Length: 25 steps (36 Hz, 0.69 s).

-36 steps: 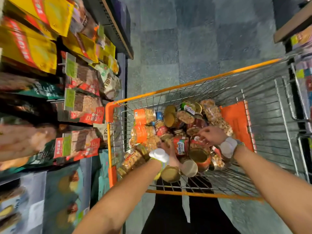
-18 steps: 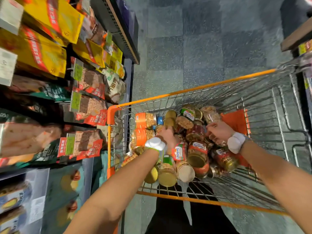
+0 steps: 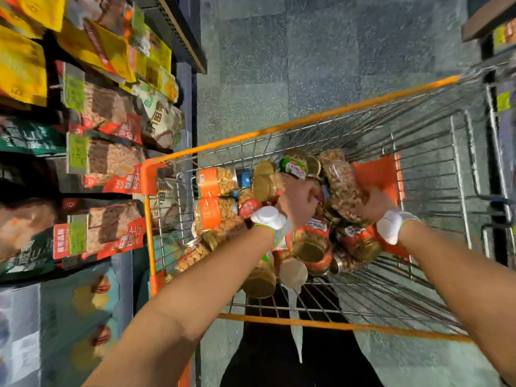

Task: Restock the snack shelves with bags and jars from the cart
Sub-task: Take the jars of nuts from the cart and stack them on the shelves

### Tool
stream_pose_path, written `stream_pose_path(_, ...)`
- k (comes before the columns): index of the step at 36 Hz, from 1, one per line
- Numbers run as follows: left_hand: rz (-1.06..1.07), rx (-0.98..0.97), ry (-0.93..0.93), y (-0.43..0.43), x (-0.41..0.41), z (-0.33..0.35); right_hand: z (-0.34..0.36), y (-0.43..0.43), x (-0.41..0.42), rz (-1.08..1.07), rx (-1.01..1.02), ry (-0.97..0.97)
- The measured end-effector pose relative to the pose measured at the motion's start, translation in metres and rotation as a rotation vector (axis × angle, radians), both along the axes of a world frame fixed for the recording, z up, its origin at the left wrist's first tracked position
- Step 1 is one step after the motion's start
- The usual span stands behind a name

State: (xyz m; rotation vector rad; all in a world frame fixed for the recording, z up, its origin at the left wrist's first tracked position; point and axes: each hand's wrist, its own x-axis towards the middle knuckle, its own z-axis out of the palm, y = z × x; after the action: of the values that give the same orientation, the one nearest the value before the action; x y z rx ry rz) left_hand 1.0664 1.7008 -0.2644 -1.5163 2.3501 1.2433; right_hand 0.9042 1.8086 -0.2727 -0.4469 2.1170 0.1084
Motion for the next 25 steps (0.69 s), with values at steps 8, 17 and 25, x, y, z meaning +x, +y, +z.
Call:
stream_pose_path(8, -0.149, 0.142, -0.051, 0.011, 0.011, -0.013, -0.033, 0.019, -0.002, 0.085, 0.059, 0.010)
stream_pose_path(17, -0.277, 0.127, -0.024, 0.001, 0.030, -0.019, -0.026, 0.008, 0.007, 0.042, 0.020, 0.021)
stream_pose_path(25, -0.700, -0.203, 0.004, 0.013, 0.005, -0.016, 0.022, -0.004, -0.006, -0.319, -0.130, -0.598)
